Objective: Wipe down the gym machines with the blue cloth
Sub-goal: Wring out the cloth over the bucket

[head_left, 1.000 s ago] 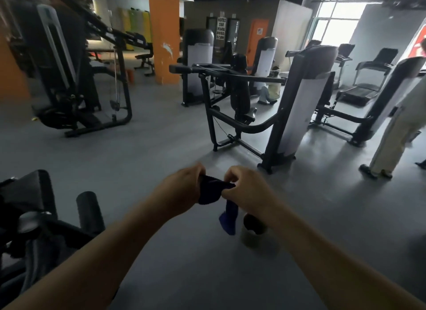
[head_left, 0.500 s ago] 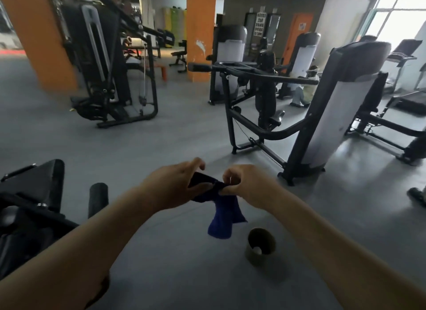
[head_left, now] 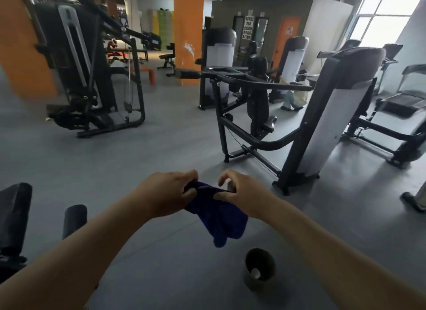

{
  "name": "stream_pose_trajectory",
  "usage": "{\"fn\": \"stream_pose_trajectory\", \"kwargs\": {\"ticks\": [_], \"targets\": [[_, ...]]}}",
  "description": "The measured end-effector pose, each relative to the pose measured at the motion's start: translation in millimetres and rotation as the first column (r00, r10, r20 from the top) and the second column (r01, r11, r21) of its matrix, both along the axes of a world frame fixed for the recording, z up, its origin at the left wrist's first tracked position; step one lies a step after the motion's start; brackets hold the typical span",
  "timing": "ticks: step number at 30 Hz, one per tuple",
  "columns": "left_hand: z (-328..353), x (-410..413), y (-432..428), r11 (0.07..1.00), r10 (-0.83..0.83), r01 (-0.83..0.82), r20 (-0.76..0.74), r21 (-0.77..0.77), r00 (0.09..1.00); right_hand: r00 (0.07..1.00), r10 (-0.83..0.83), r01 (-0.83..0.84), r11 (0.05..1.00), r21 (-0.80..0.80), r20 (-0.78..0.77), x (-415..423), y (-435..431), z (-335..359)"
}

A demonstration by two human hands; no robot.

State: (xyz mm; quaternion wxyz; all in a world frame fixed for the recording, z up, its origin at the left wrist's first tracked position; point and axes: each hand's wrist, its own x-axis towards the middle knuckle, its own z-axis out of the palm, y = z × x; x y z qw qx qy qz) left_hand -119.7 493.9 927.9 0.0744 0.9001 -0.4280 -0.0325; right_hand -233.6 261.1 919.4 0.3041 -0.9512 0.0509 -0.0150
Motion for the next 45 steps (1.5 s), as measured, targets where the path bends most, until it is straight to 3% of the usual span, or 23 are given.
{"fn": "stream_pose_trajectory", "kwargs": {"ticks": [3,9,12,17,24,29,34,38,45], "targets": [[1,25,-16,0.999,-0.046,0.046,-0.015,0.01,0.999,0.997,0.011,-0.014,0.999,-0.046,-0.079,20,-17,-2],[2,59,-39,0.999,-0.042,0.043,-0.058,0.014,0.997,0.993,0.013,-0.048,0.954,-0.297,-0.118,48,-31,-19],[-3,71,-49,0.995,-0.05,0.049,0.008,0.088,0.999,0.981,-0.043,-0.017,0.952,-0.304,-0.189,60,-40,-28],[-37,75,-89,0.992,0.022,-0.021,-0.006,0.121,1.0,0.956,-0.116,-0.006,0.911,-0.413,-0.268,75,-63,-64],[-107,73,-157,0.961,0.026,-0.022,-0.011,0.274,1.0,0.924,-0.101,0.04,0.984,-0.171,-0.368,58,-153,-162],[-148,74,-224,0.927,0.067,-0.016,-0.123,0.375,0.99,0.914,-0.094,0.055,0.992,-0.11,-0.395,36,-238,-209],[-169,77,-273,0.951,0.223,-0.15,-0.268,0.269,0.937,0.908,-0.071,0.031,0.994,-0.102,-0.413,33,-304,-218],[-166,79,-288,0.954,0.297,-0.267,-0.302,0.138,0.906,0.927,-0.106,0.071,0.992,-0.107,-0.36,42,-342,-198],[-151,88,-288,0.956,0.28,-0.292,-0.332,0.013,0.901,0.974,-0.094,0.086,0.995,-0.047,-0.205,54,-360,-164]]}}
